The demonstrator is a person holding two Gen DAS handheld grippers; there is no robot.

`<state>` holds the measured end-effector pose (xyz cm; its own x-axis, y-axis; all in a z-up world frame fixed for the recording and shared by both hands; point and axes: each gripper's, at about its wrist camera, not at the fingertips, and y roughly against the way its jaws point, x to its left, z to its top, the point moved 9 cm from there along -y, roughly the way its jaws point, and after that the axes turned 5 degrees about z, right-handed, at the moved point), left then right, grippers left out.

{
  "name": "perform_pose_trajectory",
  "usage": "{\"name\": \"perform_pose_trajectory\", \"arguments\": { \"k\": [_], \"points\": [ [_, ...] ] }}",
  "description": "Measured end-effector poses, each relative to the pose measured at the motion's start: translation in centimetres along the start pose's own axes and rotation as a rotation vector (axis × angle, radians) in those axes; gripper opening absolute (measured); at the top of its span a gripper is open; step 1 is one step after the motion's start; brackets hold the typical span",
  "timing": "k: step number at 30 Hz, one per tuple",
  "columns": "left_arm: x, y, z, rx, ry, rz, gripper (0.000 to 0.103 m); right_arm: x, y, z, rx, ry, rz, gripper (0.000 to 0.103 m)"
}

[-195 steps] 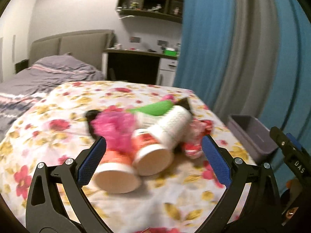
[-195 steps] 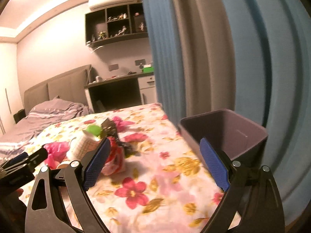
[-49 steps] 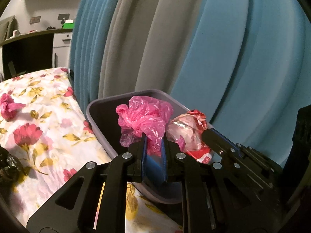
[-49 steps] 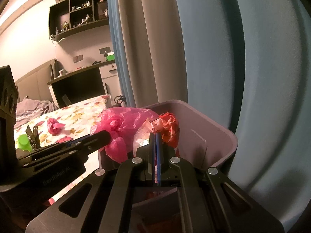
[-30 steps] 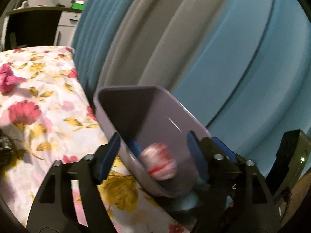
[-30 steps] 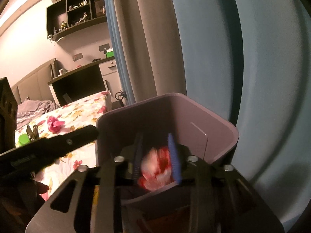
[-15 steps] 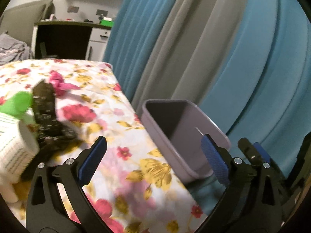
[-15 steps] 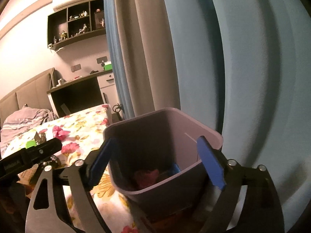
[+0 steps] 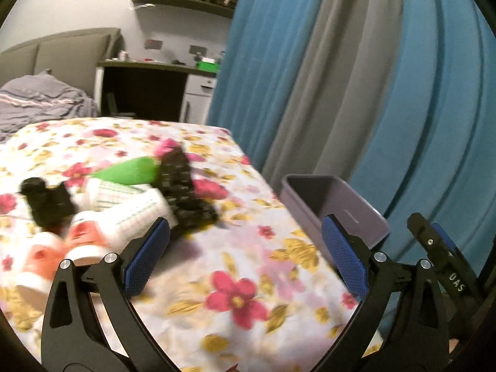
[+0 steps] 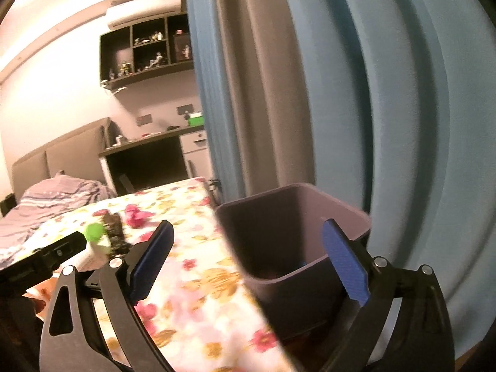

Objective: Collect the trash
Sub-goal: 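Move both open tools back over the remaining cups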

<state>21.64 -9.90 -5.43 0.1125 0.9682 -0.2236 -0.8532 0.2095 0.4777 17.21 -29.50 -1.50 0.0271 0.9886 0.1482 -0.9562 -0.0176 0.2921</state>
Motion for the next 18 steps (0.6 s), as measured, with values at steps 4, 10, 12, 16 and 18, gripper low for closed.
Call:
{"name": "perform_pose_trajectory", "arguments": {
  "k": [4, 10, 12, 16, 18],
  "points": [
    [3.5, 2.0, -0.7, -0.019, -0.003, 0.075, 0.097, 2.9, 0.7, -1.0, 0.012, 0.029, 0.041, 0.092],
    [9.8, 5.5, -2.1, -0.039, 0.026, 0.174, 0.097, 6.2, 0.9, -1.8, 0.024, 0.044, 0.102, 0.092],
    [11.7, 6.4, -2.6, -0.042, 0.037, 0.205, 0.097, 7.5, 1.1, -2.3, 0.033, 0.05, 0.119, 0.092],
    [15.4, 8.3, -3.5, -0.046, 0.055, 0.264, 0.097, 10.3, 1.1, -3.2, 0.05, 0.077, 0.155, 0.092],
    [16.8, 9.1, -3.7, -0.053, 0.062, 0.277, 0.097, 11.8, 1.1, -3.6, 0.058, 0.088, 0.176, 0.092]
  ]
}}
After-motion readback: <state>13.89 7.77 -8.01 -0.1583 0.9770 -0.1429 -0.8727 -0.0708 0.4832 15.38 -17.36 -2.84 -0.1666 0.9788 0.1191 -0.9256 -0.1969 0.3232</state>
